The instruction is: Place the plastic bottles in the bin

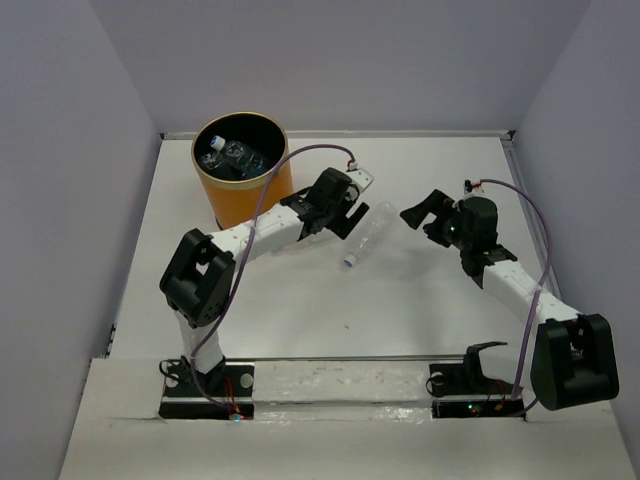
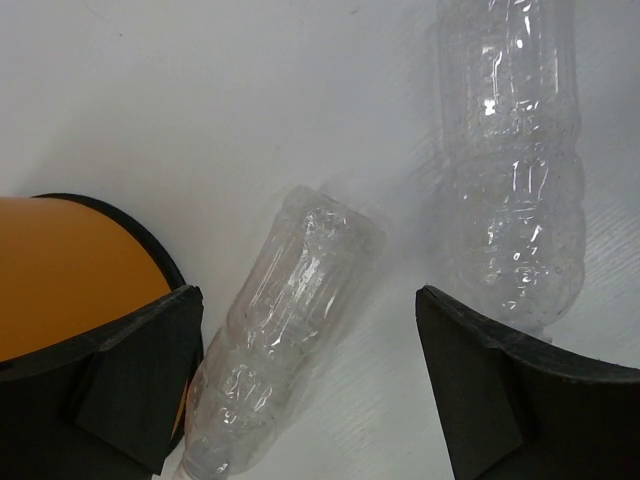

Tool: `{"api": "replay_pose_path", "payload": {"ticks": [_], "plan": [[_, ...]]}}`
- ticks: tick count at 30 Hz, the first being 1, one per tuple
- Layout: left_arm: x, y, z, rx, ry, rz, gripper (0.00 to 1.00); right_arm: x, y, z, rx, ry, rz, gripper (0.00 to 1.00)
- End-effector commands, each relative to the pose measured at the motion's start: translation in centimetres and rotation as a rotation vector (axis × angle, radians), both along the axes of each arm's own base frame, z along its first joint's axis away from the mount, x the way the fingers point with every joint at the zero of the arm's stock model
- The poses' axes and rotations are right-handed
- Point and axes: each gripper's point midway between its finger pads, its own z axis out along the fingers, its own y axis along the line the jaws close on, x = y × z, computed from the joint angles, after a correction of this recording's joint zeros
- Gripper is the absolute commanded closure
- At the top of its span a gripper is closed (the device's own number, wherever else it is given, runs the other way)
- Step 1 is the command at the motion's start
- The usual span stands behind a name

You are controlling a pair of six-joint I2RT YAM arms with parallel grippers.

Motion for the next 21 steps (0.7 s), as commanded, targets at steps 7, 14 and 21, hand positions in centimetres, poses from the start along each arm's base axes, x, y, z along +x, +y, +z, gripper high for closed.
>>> {"api": "replay_pose_path", "payload": {"ticks": [7, 14, 21], "plan": [[2.3, 0.8, -5.8, 0.170, 0.067, -0.002, 0.01, 0.9, 0.4, 0.9, 0.034, -0.040, 0.013, 0.01], [2.5, 1.1, -8.5, 0.187, 0.126, 0.007, 0.21, 3.7, 1.4, -0.3, 0.013, 0.003, 0.015, 0.00], [1.5, 0.2, -4.6, 0.063, 0.102, 0.022, 0.50, 6.5, 5.6, -3.6, -0.043, 0.100, 0.016, 0.00]]}}
